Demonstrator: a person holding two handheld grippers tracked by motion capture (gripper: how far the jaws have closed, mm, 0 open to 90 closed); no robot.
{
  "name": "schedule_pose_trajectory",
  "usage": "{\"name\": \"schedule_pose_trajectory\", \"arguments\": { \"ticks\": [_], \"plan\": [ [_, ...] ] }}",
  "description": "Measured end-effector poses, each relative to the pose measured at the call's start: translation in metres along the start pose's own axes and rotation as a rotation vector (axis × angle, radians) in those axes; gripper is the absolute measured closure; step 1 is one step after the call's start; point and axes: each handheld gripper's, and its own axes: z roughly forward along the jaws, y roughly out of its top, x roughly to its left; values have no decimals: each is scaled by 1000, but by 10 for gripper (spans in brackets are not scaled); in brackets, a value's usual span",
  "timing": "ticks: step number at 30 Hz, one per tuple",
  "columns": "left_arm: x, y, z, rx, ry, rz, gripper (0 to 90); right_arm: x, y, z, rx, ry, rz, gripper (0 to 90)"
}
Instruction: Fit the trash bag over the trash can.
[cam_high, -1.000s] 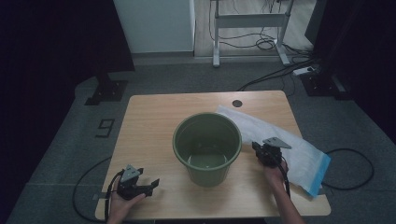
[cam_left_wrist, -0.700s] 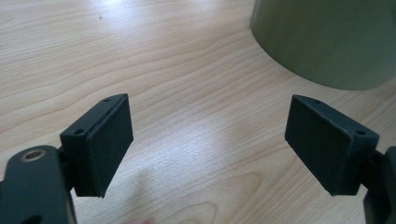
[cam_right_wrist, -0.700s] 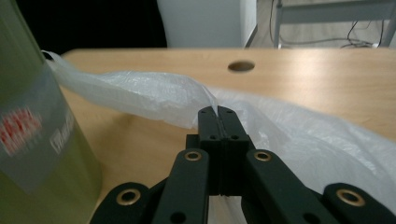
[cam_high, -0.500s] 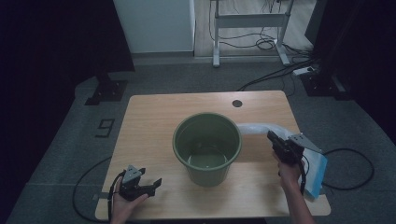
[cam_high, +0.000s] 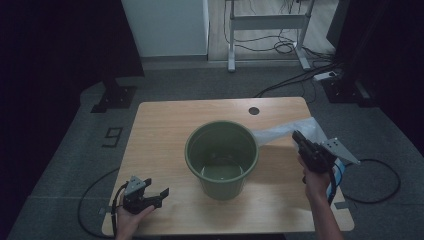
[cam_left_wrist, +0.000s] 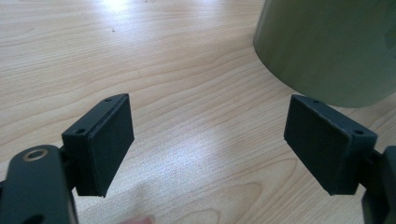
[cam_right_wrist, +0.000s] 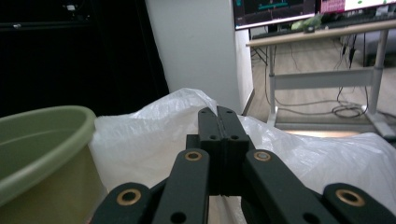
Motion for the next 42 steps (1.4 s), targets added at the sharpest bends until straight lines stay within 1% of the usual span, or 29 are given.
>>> {"name": "schedule_pose_trajectory", "arguments": {
  "ticks": [1,2,3,4,5,6,7,10,12,14,16,17,18,19,21,24,27,29,30,33,34,35,36,37,38,39,40,41,42],
  "plan": [
    [0,0,1,1,0,1,156,0,4,-1,-6,-1,-3,889],
    [0,0,2,4,-2,4,156,1,14,-5,-23,-6,-23,889],
    [0,0,2,4,-2,4,156,1,14,-5,-23,-6,-23,889],
    [0,0,2,4,-3,6,156,1,23,-8,-41,-10,-37,889],
    [0,1,2,5,-3,6,156,1,23,-8,-41,-10,-37,889],
    [0,1,3,3,-2,3,156,2,31,-11,-54,-11,-45,889],
    [0,1,3,3,-2,3,156,2,31,-11,-54,-11,-45,889],
    [1,2,3,0,-4,3,156,6,49,-17,-83,-13,-60,889],
    [1,2,4,-1,-5,1,157,6,52,-18,-88,-12,-62,888],
    [1,2,5,1,-6,4,157,8,59,-21,-100,-10,-66,889],
    [1,2,5,2,-3,5,157,12,71,-25,-124,-8,-71,889],
    [1,2,6,1,-2,6,157,12,71,-25,-124,-8,-71,889],
    [1,2,6,3,-2,5,157,13,74,-26,-130,-7,-73,889],
    [2,2,6,3,-2,4,157,16,82,-28,-143,-9,-81,889],
    [2,2,6,4,-3,3,158,18,86,-29,-146,-7,-88,889],
    [2,2,7,5,-6,2,158,24,97,-32,-160,-8,-109,889],
    [2,2,8,7,-7,1,158,34,110,-35,-181,8,-132,889],
    [2,2,8,8,-8,0,158,36,112,-36,-184,11,-135,889],
    [2,2,9,10,-8,0,158,41,117,-37,-194,21,-144,889],
    [3,1,9,12,-10,-1,158,44,121,-38,-201,26,-150,889],
    [3,1,9,12,-11,-2,158,48,127,-38,-207,29,-157,889],
    [3,1,9,12,-11,-2,158,48,127,-38,-207,29,-157,889],
    [3,1,9,11,-12,-3,158,52,134,-37,-213,33,-159,889],
    [3,2,9,11,-12,-3,158,52,134,-37,-213,33,-159,889],
    [3,2,9,11,-13,-3,158,57,141,-36,-221,41,-163,889],
    [3,2,9,12,-13,-3,158,57,141,-36,-221,41,-163,889],
    [3,2,9,12,-14,-4,158,64,148,-35,-230,51,-167,889],
    [3,2,9,12,-14,-4,158,64,148,-35,-230,51,-167,889],
    [3,1,9,12,-15,-5,158,67,152,-35,-233,57,-174,889]
  ]
}}
